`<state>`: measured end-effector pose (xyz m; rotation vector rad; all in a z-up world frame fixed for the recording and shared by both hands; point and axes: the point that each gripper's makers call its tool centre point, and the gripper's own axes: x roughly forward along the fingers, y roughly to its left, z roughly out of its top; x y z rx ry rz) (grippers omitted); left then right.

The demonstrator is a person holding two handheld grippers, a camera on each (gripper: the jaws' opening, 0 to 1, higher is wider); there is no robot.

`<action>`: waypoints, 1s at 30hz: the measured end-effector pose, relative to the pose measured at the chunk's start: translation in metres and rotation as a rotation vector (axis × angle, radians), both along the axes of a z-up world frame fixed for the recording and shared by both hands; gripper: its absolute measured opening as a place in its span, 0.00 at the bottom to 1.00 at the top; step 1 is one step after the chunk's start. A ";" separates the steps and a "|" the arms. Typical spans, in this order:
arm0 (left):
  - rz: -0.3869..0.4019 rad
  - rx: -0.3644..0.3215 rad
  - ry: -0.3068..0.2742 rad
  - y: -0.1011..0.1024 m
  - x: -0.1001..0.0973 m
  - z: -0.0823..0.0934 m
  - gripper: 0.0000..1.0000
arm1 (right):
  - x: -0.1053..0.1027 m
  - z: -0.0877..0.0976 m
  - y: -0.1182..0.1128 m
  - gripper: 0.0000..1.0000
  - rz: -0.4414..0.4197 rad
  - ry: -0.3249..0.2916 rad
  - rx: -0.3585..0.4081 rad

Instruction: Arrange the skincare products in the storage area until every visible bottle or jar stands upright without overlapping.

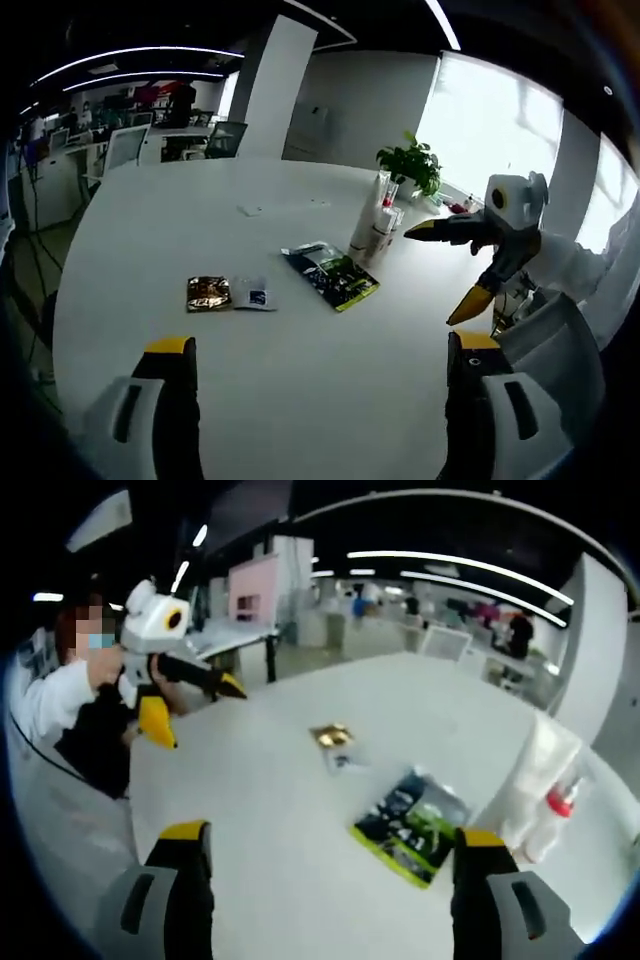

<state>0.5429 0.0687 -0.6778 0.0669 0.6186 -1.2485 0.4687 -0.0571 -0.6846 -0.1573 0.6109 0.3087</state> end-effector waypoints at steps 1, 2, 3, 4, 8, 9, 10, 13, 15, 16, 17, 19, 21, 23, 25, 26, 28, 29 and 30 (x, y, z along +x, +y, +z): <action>-0.004 0.000 0.003 -0.001 0.000 -0.001 0.99 | 0.003 -0.001 0.003 0.99 0.006 -0.005 -0.001; -0.006 -0.001 0.006 -0.001 0.001 -0.002 0.99 | 0.005 -0.001 0.004 0.99 0.011 -0.007 0.000; -0.005 -0.002 0.006 -0.001 0.000 -0.001 0.99 | 0.007 -0.002 0.007 0.99 0.022 -0.008 0.005; -0.002 -0.004 0.006 -0.001 0.000 -0.001 0.99 | 0.009 -0.003 0.009 0.99 0.023 -0.008 0.007; 0.009 -0.018 0.016 0.001 0.002 -0.003 0.99 | 0.019 -0.009 0.013 0.96 0.048 -0.003 -0.005; 0.012 -0.016 0.018 0.002 0.003 -0.005 0.99 | 0.020 -0.010 0.014 0.93 0.054 -0.002 -0.006; 0.015 -0.015 0.018 0.002 0.004 -0.006 0.99 | 0.022 -0.012 0.015 0.89 0.061 0.006 -0.001; 0.020 -0.014 0.030 0.004 0.004 -0.010 0.99 | 0.029 -0.015 0.017 0.88 0.061 0.010 0.005; 0.021 -0.013 0.035 0.003 0.003 -0.012 0.99 | 0.032 -0.019 0.019 0.85 0.071 0.023 -0.001; 0.022 -0.012 0.039 0.003 0.003 -0.013 0.99 | 0.035 -0.021 0.021 0.85 0.076 0.022 -0.001; 0.022 -0.012 0.043 0.004 0.004 -0.014 0.99 | 0.036 -0.022 0.022 0.85 0.080 0.023 -0.002; 0.022 -0.015 0.046 0.004 0.007 -0.016 0.99 | 0.040 -0.024 0.023 0.84 0.086 0.026 -0.005; 0.025 -0.019 0.050 0.004 0.007 -0.014 0.99 | 0.045 -0.024 0.023 0.83 0.084 0.016 -0.001; 0.025 -0.026 0.055 0.003 0.008 -0.014 0.99 | 0.049 -0.025 0.023 0.80 0.085 0.011 0.001; 0.020 -0.028 0.056 0.003 0.006 -0.014 0.99 | 0.055 -0.026 0.022 0.76 0.099 -0.005 -0.033; 0.018 -0.028 0.057 0.002 0.006 -0.015 0.99 | 0.057 -0.029 0.021 0.73 0.107 0.002 -0.054; 0.016 -0.027 0.058 0.002 0.007 -0.017 0.99 | 0.060 -0.033 0.021 0.71 0.110 0.014 -0.060; 0.016 -0.026 0.058 0.002 0.008 -0.018 0.99 | 0.062 -0.035 0.022 0.71 0.113 0.019 -0.054; 0.015 -0.025 0.060 0.002 0.009 -0.019 0.99 | 0.063 -0.037 0.023 0.70 0.111 0.022 -0.047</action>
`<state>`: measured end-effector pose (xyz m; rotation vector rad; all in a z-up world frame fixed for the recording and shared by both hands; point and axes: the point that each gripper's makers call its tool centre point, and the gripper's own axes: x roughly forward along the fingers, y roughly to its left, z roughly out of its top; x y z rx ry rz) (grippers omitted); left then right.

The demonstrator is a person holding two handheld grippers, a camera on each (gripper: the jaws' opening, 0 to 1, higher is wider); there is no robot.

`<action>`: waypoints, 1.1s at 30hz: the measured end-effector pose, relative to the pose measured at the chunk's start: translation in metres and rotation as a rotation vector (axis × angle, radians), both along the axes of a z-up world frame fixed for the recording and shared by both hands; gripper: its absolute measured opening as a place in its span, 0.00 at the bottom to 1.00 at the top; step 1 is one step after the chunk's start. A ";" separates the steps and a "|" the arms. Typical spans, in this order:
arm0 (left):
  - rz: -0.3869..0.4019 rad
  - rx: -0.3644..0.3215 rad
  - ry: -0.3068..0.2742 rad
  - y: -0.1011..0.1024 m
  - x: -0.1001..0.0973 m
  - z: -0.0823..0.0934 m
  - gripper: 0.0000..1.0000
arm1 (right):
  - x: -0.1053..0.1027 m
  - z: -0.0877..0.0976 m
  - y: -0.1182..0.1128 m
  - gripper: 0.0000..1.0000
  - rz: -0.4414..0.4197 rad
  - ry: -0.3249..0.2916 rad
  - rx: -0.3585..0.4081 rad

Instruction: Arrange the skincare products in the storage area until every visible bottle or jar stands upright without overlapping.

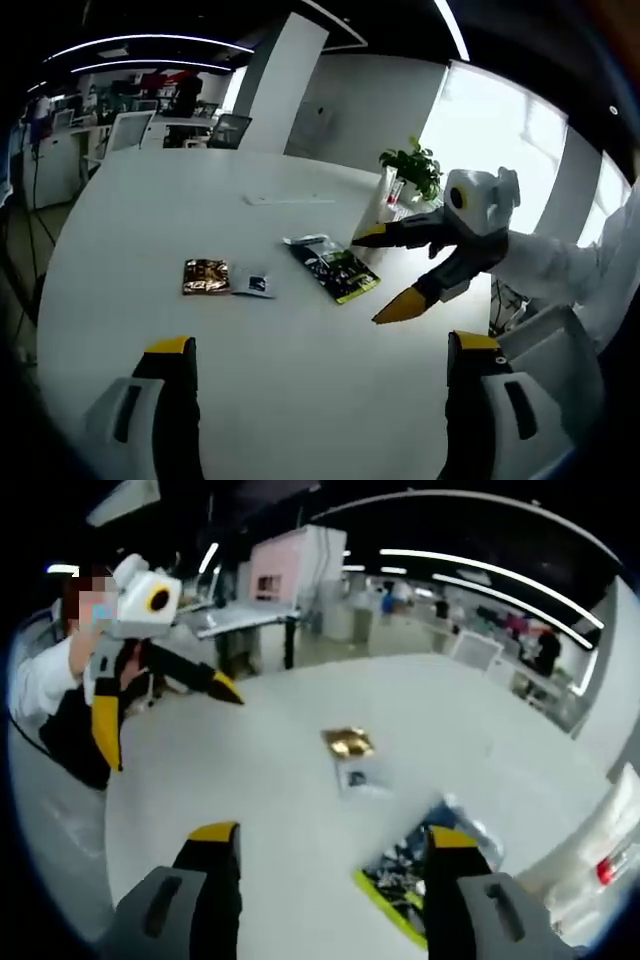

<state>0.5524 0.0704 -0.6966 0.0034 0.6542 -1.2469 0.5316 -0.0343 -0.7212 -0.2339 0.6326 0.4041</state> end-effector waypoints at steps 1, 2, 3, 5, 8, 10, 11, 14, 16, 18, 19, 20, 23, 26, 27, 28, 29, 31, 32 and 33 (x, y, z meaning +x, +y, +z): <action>0.001 0.000 0.002 0.000 0.001 -0.001 0.99 | 0.002 -0.002 0.000 0.69 -0.002 0.002 0.004; 0.002 -0.002 0.002 0.000 0.002 -0.001 0.99 | 0.005 -0.004 0.000 0.69 -0.004 0.004 0.003; 0.003 -0.003 0.002 0.001 0.000 0.000 0.99 | 0.006 -0.006 0.000 0.69 -0.005 0.006 0.000; 0.001 -0.005 0.003 0.001 -0.001 0.000 0.99 | 0.010 -0.008 0.000 0.68 -0.008 0.011 0.003; 0.003 -0.007 0.005 0.001 -0.003 -0.002 0.99 | 0.016 -0.011 0.002 0.65 -0.006 0.009 0.019; 0.003 -0.008 0.010 0.001 -0.003 -0.004 0.99 | 0.021 -0.013 0.003 0.64 -0.007 0.003 0.025; 0.004 -0.009 0.010 0.001 -0.003 -0.004 0.99 | 0.023 -0.014 0.004 0.63 -0.002 0.003 0.026; 0.005 -0.008 0.015 0.000 -0.002 -0.007 0.99 | 0.031 -0.018 0.004 0.61 0.009 -0.006 0.009; 0.004 -0.008 0.017 0.001 -0.003 -0.006 0.99 | 0.038 -0.021 0.003 0.61 0.003 -0.003 0.002; 0.004 -0.008 0.021 0.001 -0.003 -0.008 0.99 | 0.044 -0.023 0.004 0.59 0.011 -0.010 0.010; 0.003 -0.008 0.021 0.001 -0.004 -0.008 0.99 | 0.046 -0.024 0.004 0.57 0.010 -0.007 0.009; 0.002 -0.009 0.020 0.001 -0.004 -0.008 0.98 | 0.049 -0.025 0.004 0.56 0.013 -0.008 0.005; 0.003 -0.014 0.021 0.001 -0.004 -0.008 0.98 | 0.058 -0.025 0.005 0.55 0.015 -0.024 0.012; 0.004 -0.014 0.025 0.002 -0.004 -0.010 0.98 | 0.064 -0.027 0.006 0.49 0.014 -0.029 0.013; 0.004 -0.013 0.029 0.002 -0.005 -0.011 0.98 | 0.067 -0.027 0.007 0.47 0.016 -0.036 0.015; 0.004 -0.013 0.032 0.002 -0.005 -0.011 0.98 | 0.068 -0.028 0.007 0.45 0.015 -0.037 0.017; 0.003 -0.014 0.034 0.003 -0.005 -0.012 0.98 | 0.072 -0.029 0.006 0.43 0.008 -0.038 0.022; -0.002 -0.013 0.036 0.002 -0.006 -0.013 0.98 | 0.077 -0.031 0.007 0.42 0.004 -0.035 0.027; -0.004 -0.011 0.038 0.003 -0.007 -0.014 0.99 | 0.079 -0.031 0.007 0.41 0.006 -0.039 0.026; -0.002 -0.011 0.039 0.004 -0.008 -0.014 0.99 | 0.082 -0.032 0.006 0.40 0.008 -0.046 0.015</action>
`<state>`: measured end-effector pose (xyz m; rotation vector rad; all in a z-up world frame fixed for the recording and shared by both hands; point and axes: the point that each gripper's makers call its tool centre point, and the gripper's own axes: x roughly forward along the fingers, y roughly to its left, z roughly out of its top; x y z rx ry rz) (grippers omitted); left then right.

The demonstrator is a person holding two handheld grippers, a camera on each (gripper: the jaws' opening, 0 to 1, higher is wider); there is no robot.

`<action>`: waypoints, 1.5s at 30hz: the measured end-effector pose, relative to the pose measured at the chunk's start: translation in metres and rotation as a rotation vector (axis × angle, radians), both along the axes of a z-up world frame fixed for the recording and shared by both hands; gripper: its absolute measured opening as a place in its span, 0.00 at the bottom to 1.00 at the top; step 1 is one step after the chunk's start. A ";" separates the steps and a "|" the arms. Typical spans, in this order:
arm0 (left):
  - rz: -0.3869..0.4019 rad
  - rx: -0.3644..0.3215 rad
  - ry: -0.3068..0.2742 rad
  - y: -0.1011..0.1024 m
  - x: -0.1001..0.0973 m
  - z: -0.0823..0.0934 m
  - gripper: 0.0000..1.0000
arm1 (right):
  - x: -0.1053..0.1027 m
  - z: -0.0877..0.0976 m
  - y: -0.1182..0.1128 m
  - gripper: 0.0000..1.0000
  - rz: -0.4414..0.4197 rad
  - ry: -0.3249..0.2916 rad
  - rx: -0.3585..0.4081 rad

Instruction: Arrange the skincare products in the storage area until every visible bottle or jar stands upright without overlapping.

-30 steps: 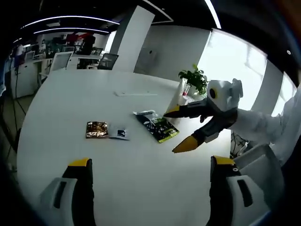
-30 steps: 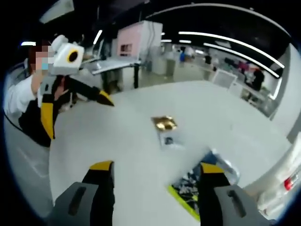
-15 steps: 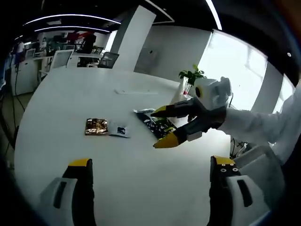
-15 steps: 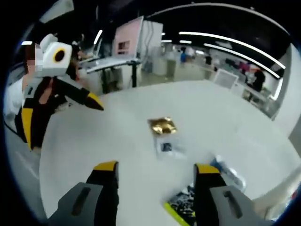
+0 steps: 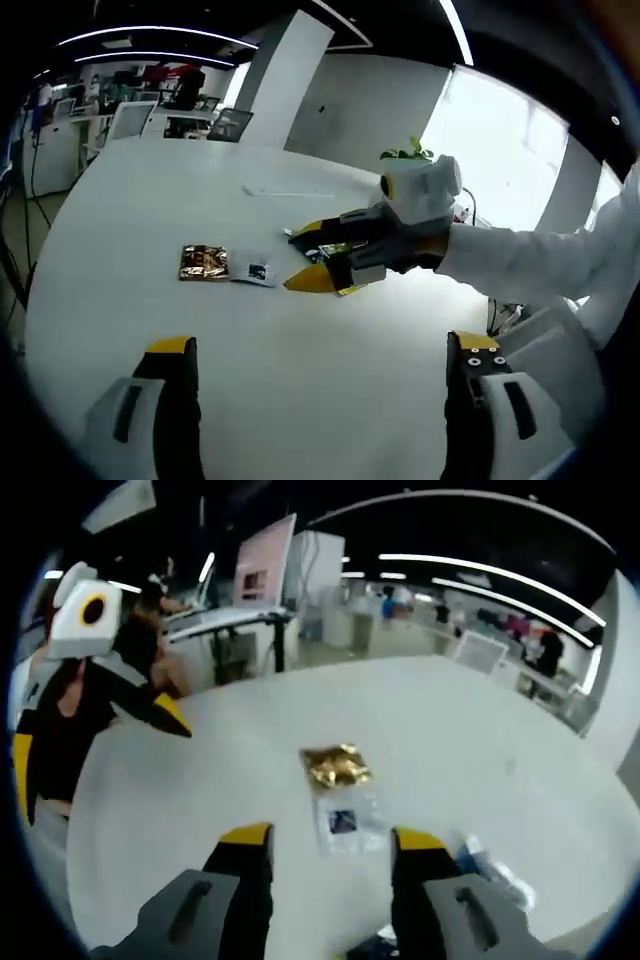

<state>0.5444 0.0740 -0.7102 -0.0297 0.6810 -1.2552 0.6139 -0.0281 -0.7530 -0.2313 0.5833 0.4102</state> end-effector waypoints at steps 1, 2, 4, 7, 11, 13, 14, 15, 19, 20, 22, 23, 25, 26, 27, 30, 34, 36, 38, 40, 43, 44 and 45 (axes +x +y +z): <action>0.004 -0.002 0.001 0.000 0.000 0.000 0.98 | 0.002 0.000 -0.001 0.39 0.004 -0.009 -0.010; 0.008 -0.003 0.003 0.002 -0.001 0.001 0.98 | 0.007 0.003 0.000 0.40 0.010 -0.039 -0.011; 0.010 -0.005 0.007 0.002 0.000 0.000 0.98 | 0.011 -0.003 -0.002 0.40 0.003 -0.005 -0.007; 0.010 -0.003 0.013 0.002 0.000 -0.003 0.98 | 0.017 -0.011 -0.005 0.42 -0.003 0.023 -0.003; 0.014 -0.010 0.018 0.002 -0.001 -0.003 0.97 | 0.021 -0.019 -0.006 0.45 0.000 0.036 -0.009; 0.015 -0.009 0.021 0.003 0.000 -0.004 0.97 | 0.023 -0.023 -0.007 0.45 -0.006 0.045 -0.009; 0.017 -0.009 0.021 0.003 0.000 -0.005 0.97 | 0.023 -0.025 -0.008 0.45 -0.006 0.052 -0.011; 0.017 -0.009 0.022 0.003 0.000 -0.006 0.97 | 0.023 -0.029 -0.008 0.45 -0.006 0.066 -0.015; 0.021 -0.011 0.029 0.004 0.002 -0.009 0.97 | 0.024 -0.035 -0.009 0.45 -0.015 0.082 -0.004; 0.022 -0.010 0.032 0.004 0.003 -0.010 0.97 | 0.024 -0.036 -0.010 0.45 -0.018 0.083 -0.004; 0.021 -0.008 0.035 0.004 0.002 -0.010 0.97 | 0.025 -0.037 -0.011 0.45 -0.027 0.085 0.000; 0.021 -0.009 0.036 0.004 0.002 -0.010 0.97 | 0.024 -0.037 -0.010 0.45 -0.031 0.090 0.011; 0.022 -0.011 0.039 0.004 0.003 -0.011 0.97 | 0.024 -0.037 -0.009 0.43 -0.032 0.094 0.016; 0.023 -0.010 0.040 0.005 0.002 -0.011 0.97 | 0.024 -0.037 -0.008 0.42 -0.031 0.098 0.021; 0.023 -0.010 0.040 0.005 0.003 -0.011 0.97 | 0.023 -0.037 -0.007 0.42 -0.032 0.098 0.025; 0.028 -0.011 0.042 0.005 0.005 -0.012 0.97 | 0.021 -0.037 -0.005 0.39 -0.031 0.094 0.024; 0.030 -0.017 0.039 0.004 0.006 -0.011 0.97 | 0.017 -0.037 -0.004 0.37 -0.037 0.102 0.023; 0.031 -0.016 0.040 0.003 0.007 -0.011 0.97 | 0.015 -0.038 -0.004 0.36 -0.041 0.104 0.022; 0.034 -0.015 0.042 0.003 0.008 -0.012 0.97 | 0.013 -0.037 -0.003 0.36 -0.045 0.107 0.027; 0.036 -0.024 0.049 0.003 0.011 -0.012 0.96 | 0.009 -0.034 -0.002 0.36 -0.047 0.102 0.029; 0.047 -0.029 0.057 0.001 0.013 -0.012 0.96 | 0.006 -0.031 0.000 0.36 -0.049 0.097 0.039; 0.050 -0.029 0.061 0.001 0.014 -0.012 0.96 | 0.005 -0.029 0.000 0.36 -0.053 0.093 0.044; 0.058 -0.028 0.071 0.001 0.016 -0.013 0.95 | 0.004 -0.028 0.001 0.36 -0.053 0.094 0.049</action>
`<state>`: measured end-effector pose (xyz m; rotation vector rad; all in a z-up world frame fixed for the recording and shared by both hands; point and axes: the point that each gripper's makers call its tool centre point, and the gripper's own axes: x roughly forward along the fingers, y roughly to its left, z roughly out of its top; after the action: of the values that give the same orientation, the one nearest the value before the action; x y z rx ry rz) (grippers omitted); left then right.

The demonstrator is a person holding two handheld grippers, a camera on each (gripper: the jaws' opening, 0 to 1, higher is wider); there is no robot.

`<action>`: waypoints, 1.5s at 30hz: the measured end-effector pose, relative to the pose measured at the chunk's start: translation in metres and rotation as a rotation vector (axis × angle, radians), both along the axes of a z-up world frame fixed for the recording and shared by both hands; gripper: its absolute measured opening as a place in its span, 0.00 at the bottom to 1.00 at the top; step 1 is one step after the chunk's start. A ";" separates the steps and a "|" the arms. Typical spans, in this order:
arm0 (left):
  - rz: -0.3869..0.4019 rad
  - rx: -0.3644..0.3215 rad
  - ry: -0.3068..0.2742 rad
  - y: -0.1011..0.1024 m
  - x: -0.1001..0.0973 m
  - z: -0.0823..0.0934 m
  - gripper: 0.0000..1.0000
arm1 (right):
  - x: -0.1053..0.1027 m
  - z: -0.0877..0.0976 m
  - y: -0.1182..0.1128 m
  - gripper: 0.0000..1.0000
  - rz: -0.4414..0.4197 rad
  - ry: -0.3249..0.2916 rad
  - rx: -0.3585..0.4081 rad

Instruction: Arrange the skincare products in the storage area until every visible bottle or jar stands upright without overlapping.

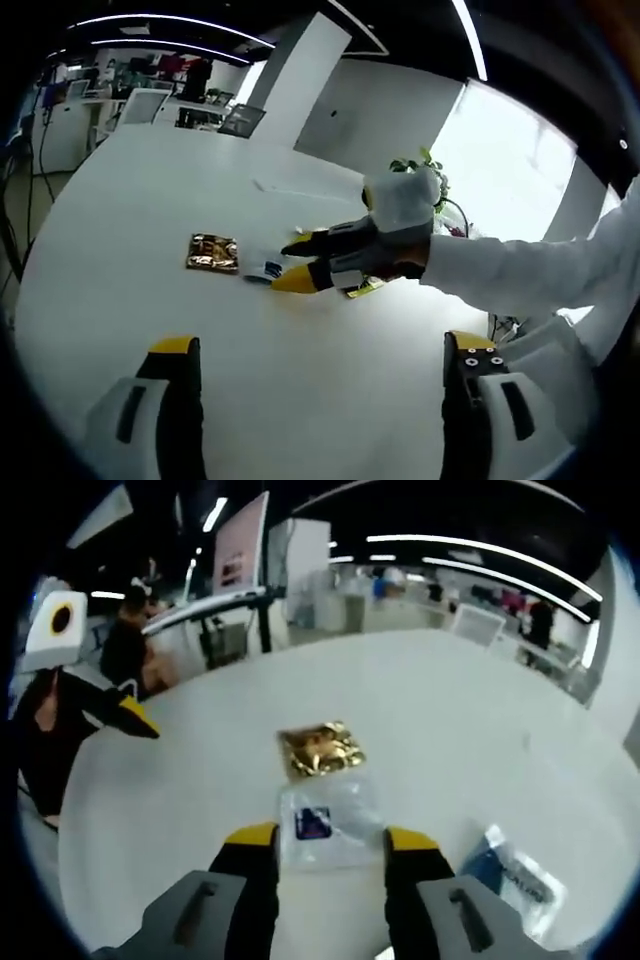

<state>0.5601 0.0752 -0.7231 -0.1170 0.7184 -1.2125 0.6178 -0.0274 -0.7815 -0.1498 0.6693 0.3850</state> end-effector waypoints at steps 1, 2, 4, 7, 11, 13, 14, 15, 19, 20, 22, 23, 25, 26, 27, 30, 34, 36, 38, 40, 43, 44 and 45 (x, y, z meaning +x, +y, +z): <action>0.008 -0.001 0.005 0.000 0.000 0.000 0.94 | 0.000 0.000 0.001 0.36 -0.001 0.000 0.006; 0.013 -0.007 0.008 -0.001 0.001 0.001 0.93 | 0.000 -0.001 0.001 0.36 -0.001 -0.002 0.007; 0.029 -0.026 0.023 -0.003 0.004 0.003 0.93 | -0.001 0.002 0.002 0.36 0.001 -0.012 0.008; 0.036 -0.046 0.048 -0.007 0.007 0.002 0.93 | -0.005 0.008 0.006 0.36 0.009 -0.022 0.017; 0.060 -0.067 0.083 -0.012 0.010 0.006 0.88 | 0.000 0.014 0.004 0.36 0.013 -0.041 0.015; 0.078 -0.099 0.103 -0.014 0.014 0.011 0.86 | -0.001 0.018 0.003 0.36 0.012 -0.048 0.015; 0.080 -0.112 0.113 -0.015 0.015 0.012 0.85 | -0.001 0.020 0.002 0.36 0.010 -0.053 0.019; 0.089 -0.117 0.118 -0.016 0.017 0.013 0.84 | -0.001 0.022 0.001 0.36 0.008 -0.056 0.020; 0.155 -0.119 0.084 -0.016 0.029 0.014 0.85 | -0.004 0.031 -0.001 0.36 0.001 -0.071 0.018; 0.158 -0.124 0.087 -0.018 0.030 0.015 0.84 | -0.005 0.034 -0.001 0.36 -0.001 -0.077 0.016; 0.161 -0.152 0.111 -0.020 0.028 0.020 0.81 | -0.007 0.039 -0.001 0.36 0.000 -0.087 0.016; 0.155 -0.165 0.119 -0.022 0.026 0.022 0.78 | -0.008 0.041 -0.001 0.36 -0.001 -0.092 0.017; 0.158 -0.177 0.142 -0.024 0.023 0.024 0.75 | -0.012 0.046 0.000 0.36 0.002 -0.100 0.021; 0.161 -0.187 0.144 -0.025 0.024 0.026 0.74 | -0.014 0.047 0.001 0.36 0.003 -0.101 0.023; 0.169 -0.199 0.146 -0.025 0.024 0.028 0.74 | -0.017 0.049 0.001 0.36 0.004 -0.104 0.025; 0.187 -0.227 0.160 -0.028 0.025 0.034 0.72 | -0.023 0.055 0.000 0.36 -0.003 -0.114 0.028; 0.221 -0.284 0.175 -0.032 0.027 0.044 0.64 | -0.031 0.064 -0.001 0.36 -0.030 -0.133 0.048; 0.248 -0.307 0.202 -0.034 0.028 0.046 0.66 | -0.035 0.066 0.000 0.36 -0.028 -0.137 0.052; 0.244 -0.323 0.219 -0.037 0.026 0.049 0.64 | -0.039 0.071 0.001 0.36 -0.028 -0.140 0.051; 0.237 -0.334 0.228 -0.040 0.021 0.054 0.59 | -0.043 0.079 0.002 0.36 -0.029 -0.155 0.054; 0.232 -0.371 0.224 -0.045 0.017 0.064 0.54 | -0.048 0.087 0.003 0.36 -0.028 -0.171 0.052; 0.242 -0.386 0.234 -0.046 0.019 0.067 0.55 | -0.050 0.090 0.004 0.36 -0.024 -0.176 0.049; 0.260 -0.395 0.248 -0.047 0.012 0.070 0.55 | -0.053 0.094 0.005 0.36 -0.020 -0.180 0.044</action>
<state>0.5721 0.0284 -0.6528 -0.6785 0.6461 -1.0854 0.5651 -0.0228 -0.6873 -0.1342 0.4841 0.3619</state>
